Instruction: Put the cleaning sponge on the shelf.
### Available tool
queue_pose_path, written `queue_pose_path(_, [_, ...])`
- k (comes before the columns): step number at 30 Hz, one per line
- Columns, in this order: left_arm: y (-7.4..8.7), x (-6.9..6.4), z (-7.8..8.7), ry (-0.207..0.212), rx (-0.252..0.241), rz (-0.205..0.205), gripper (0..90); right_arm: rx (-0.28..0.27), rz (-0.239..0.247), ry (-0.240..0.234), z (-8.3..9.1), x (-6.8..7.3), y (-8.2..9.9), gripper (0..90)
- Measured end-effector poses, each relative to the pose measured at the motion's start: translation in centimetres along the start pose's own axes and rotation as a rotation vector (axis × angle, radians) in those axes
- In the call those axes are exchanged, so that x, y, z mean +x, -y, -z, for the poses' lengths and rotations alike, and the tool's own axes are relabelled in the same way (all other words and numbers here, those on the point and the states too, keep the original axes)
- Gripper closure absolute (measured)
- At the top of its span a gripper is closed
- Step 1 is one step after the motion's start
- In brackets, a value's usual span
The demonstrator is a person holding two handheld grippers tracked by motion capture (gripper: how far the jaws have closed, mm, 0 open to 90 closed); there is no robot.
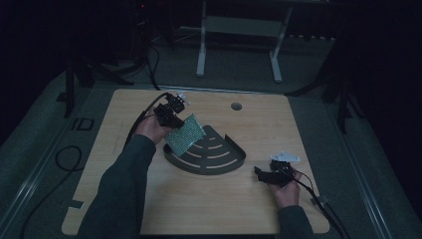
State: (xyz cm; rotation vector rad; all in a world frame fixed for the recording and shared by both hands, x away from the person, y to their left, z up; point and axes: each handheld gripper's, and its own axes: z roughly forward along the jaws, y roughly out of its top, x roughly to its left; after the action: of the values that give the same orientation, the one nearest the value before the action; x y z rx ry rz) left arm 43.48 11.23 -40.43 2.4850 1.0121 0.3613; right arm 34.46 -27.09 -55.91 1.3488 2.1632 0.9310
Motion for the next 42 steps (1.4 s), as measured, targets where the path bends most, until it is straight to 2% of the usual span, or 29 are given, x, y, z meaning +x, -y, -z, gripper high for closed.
queue_pose_path(14, [-0.2,0.0,-1.4,-0.006,0.007,-0.012,89.9,0.0,0.001,-0.001,0.0,0.0,0.0,19.7])
queue_pose_path(42, [0.0,-0.6,-4.2,-0.015,0.08,-0.049,89.8,0.0,0.002,-0.003,0.0,0.0,0.0,19.6])
